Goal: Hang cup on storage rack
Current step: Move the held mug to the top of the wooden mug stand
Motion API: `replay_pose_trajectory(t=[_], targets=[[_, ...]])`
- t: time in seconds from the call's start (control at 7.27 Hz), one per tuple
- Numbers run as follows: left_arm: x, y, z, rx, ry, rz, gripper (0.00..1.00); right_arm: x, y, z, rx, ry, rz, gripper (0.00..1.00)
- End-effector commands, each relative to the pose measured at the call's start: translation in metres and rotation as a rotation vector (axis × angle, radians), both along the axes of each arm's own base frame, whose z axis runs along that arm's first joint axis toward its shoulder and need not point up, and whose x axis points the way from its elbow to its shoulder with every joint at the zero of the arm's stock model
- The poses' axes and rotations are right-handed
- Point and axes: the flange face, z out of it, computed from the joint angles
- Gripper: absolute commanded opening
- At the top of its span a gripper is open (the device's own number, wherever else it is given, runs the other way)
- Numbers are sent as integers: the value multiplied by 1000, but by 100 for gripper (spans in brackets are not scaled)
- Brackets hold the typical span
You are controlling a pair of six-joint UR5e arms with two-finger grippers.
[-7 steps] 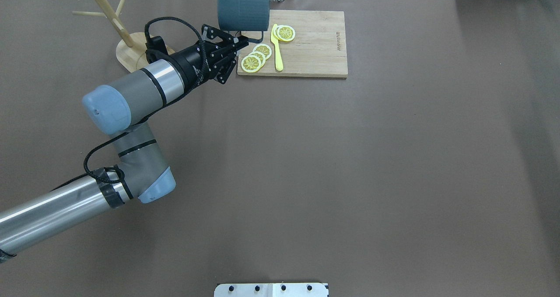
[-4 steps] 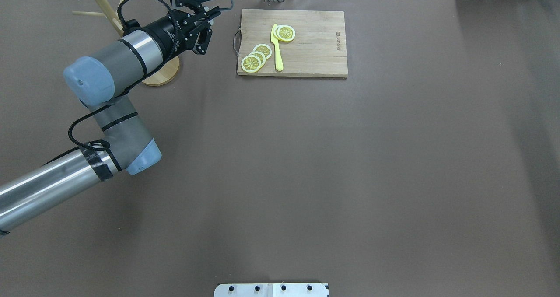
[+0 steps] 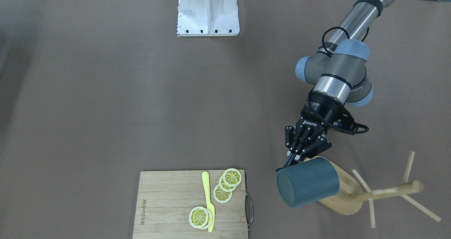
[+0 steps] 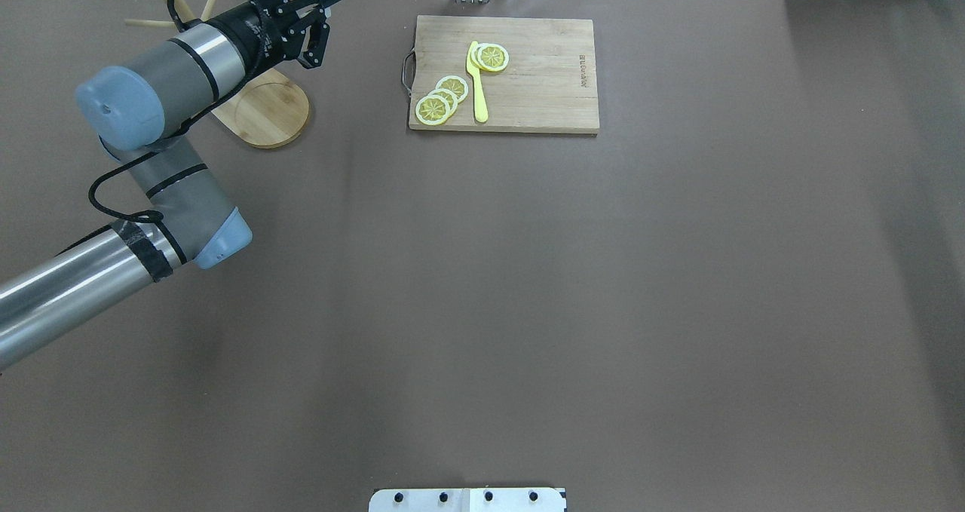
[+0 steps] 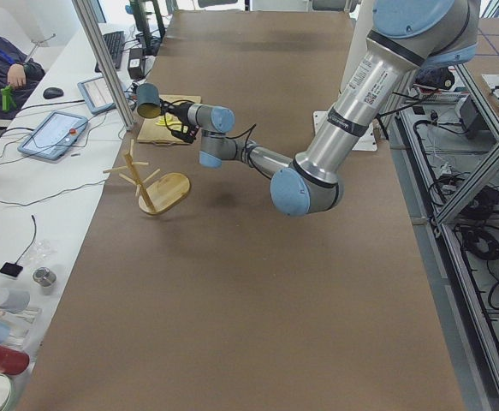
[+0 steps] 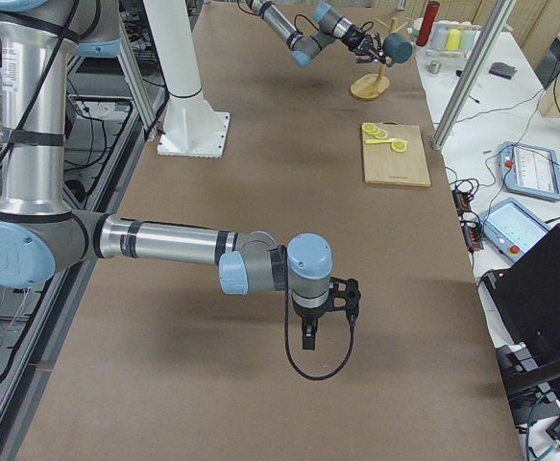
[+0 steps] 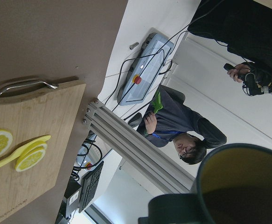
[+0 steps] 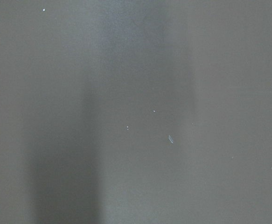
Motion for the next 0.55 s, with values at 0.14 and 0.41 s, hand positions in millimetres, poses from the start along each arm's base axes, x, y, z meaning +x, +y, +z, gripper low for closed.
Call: replay_pose_trajectory(t=[0.14, 0.41], targets=[[-16, -7, 38, 39, 28, 18, 0, 0, 0, 0, 0, 3, 0, 100], [-25, -3, 62, 68, 48, 29, 0, 0, 0, -1, 2, 2, 0, 100]])
